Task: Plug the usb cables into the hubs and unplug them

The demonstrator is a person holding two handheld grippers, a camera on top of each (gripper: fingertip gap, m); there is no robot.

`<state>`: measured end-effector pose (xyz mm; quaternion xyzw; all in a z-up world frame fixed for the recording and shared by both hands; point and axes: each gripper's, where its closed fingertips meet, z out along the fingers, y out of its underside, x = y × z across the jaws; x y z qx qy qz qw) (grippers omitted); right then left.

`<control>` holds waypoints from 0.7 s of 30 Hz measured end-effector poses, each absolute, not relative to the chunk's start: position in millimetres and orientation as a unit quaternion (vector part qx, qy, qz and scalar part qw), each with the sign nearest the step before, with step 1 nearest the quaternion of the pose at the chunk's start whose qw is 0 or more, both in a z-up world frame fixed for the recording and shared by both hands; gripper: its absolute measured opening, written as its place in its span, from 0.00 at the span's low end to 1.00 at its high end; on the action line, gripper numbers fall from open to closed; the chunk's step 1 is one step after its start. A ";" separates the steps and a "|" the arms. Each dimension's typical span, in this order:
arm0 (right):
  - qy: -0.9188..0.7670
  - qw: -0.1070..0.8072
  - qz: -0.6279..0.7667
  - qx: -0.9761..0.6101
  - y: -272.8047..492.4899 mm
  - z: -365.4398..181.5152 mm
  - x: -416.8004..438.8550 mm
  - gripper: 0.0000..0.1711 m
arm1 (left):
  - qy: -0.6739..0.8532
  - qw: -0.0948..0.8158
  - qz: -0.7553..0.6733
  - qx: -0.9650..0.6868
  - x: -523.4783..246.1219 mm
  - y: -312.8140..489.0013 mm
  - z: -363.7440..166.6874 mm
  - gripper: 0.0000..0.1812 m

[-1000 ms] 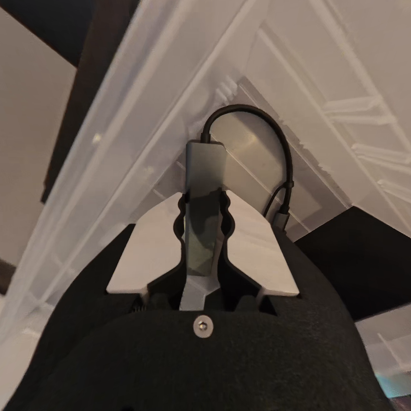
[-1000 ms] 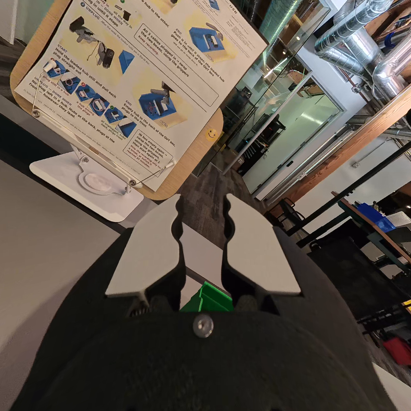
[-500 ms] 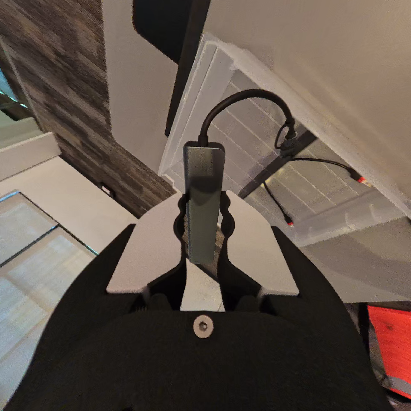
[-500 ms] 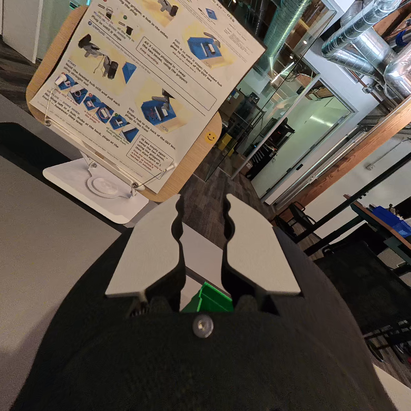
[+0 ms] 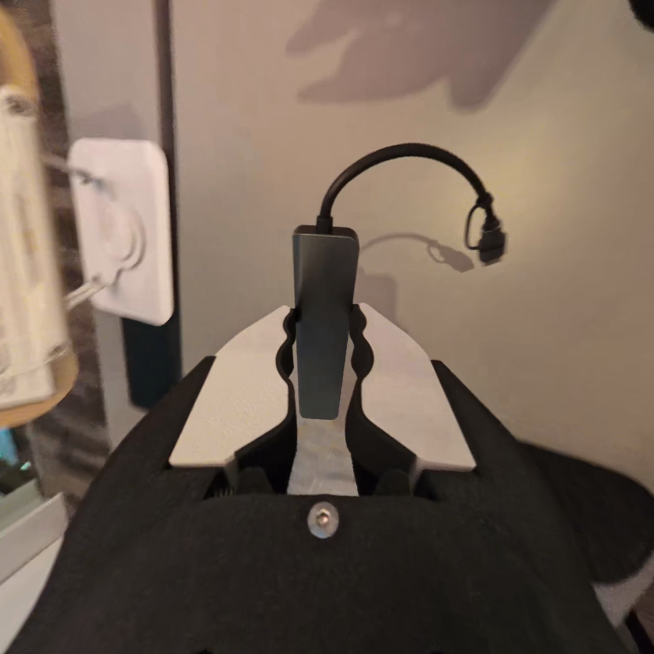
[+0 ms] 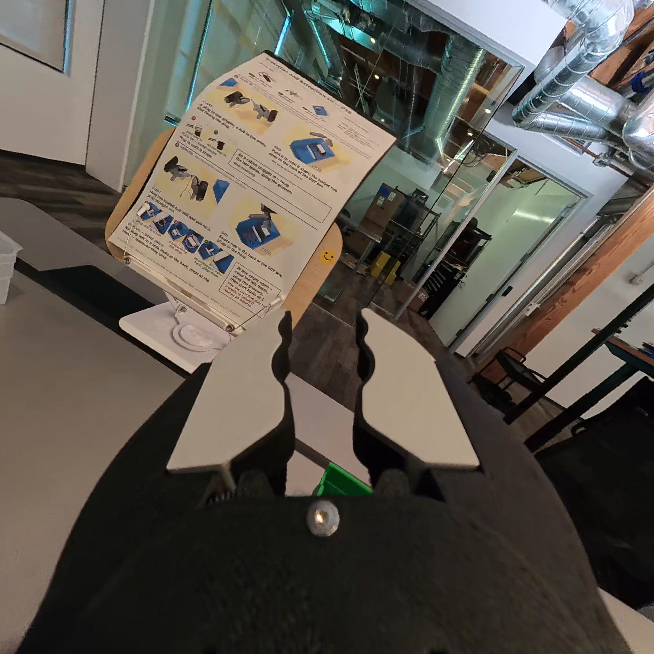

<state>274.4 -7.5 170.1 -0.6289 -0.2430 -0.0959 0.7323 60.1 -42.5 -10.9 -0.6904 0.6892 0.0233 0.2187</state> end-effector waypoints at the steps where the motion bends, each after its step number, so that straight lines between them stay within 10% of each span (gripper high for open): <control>1: -0.240 0.731 -0.089 -0.632 -8.1 169.3 278.8 0.21 | 0.691 0.213 0.000 -0.691 72.6 -43.7 -28.3 0.16; 14: -0.239 0.712 -0.049 -0.658 -3.5 154.7 299.9 0.22 | 0.710 0.076 -0.027 -0.700 116.9 -29.2 -158.0 0.16; 21: -0.238 0.713 -0.051 -0.657 -6.3 155.5 304.2 0.23 | 0.656 0.226 -0.110 -0.711 125.4 -26.3 -114.7 0.15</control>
